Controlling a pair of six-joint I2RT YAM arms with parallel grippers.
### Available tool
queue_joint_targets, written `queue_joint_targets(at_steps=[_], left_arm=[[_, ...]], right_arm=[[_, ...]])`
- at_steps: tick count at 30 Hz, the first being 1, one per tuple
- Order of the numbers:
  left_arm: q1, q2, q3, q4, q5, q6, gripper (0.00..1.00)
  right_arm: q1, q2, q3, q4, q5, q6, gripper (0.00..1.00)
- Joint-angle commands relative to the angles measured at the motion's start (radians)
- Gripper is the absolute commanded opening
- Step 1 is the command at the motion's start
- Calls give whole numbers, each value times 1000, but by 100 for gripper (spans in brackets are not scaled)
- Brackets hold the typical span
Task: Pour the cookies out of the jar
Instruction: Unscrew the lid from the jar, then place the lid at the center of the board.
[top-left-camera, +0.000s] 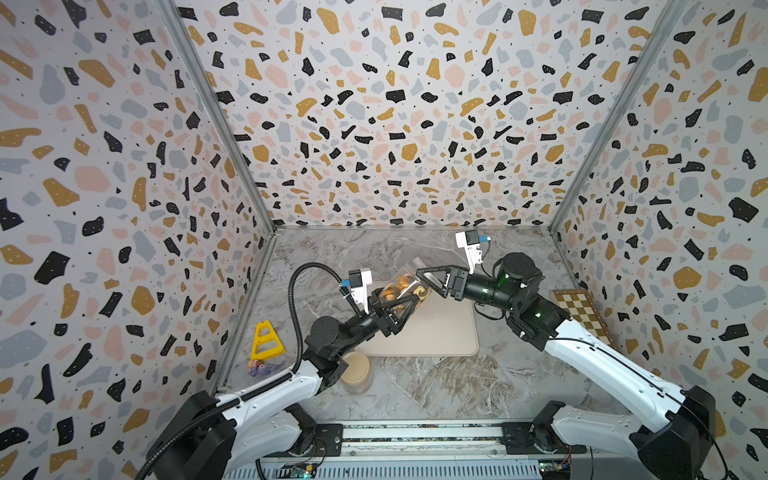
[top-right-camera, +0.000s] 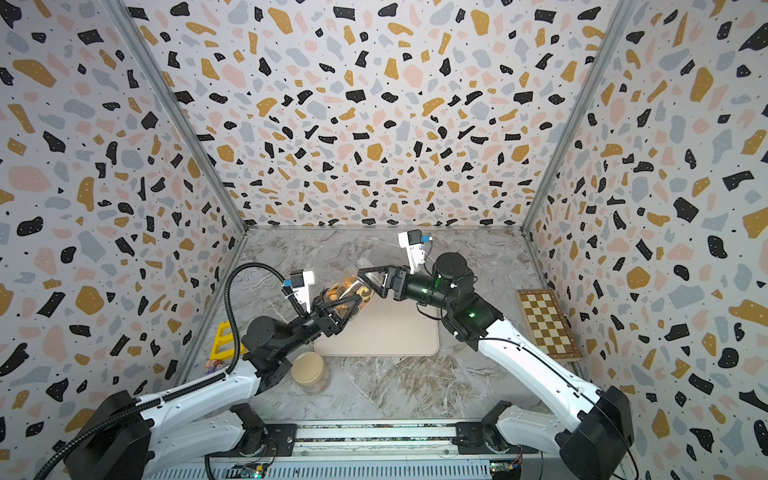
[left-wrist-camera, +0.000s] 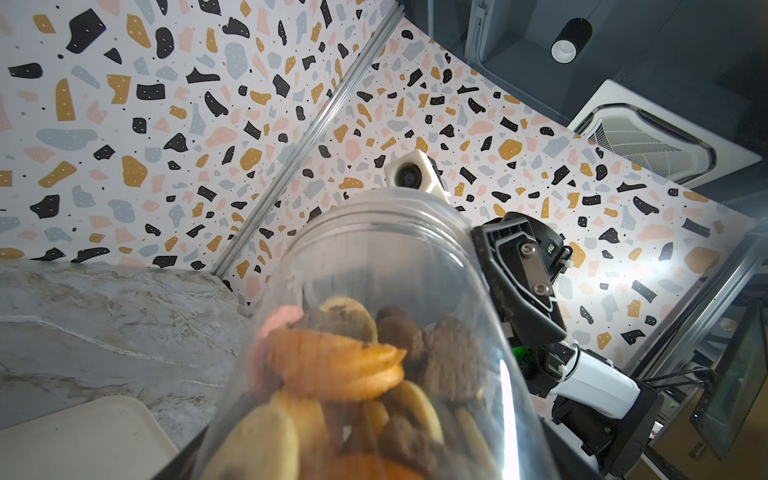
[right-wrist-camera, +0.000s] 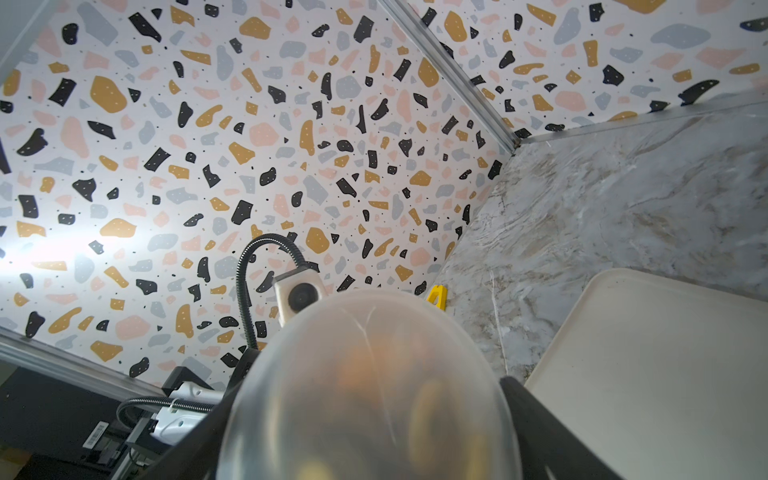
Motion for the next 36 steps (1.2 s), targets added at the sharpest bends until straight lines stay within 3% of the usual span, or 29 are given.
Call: queue_joint_targets(at_steps=[1,8,14,19,26,36], left_arm=[[2,-25,-14,158,-20,-54,1],[2,-36,-14,124,-6,-36,1],[2,-133,-22,-49,-38,87,1],[2,-176,-7,-142,-36,129,0],[4,-170,-17,-139,-32,130,0],[3,-141,-23,-108,-27,125,0]], right_arm=[[-4,-42,12,110,-69,-62,88],[-51,-49,33,33,-36,-100,88],[-240,-79,21,-404,287,-177,88],[-400,-78,-142,-570,527,-164,88],[-495,54,-271,-581,727,-168,88],[-568,250,-294,-490,846,-214,89]])
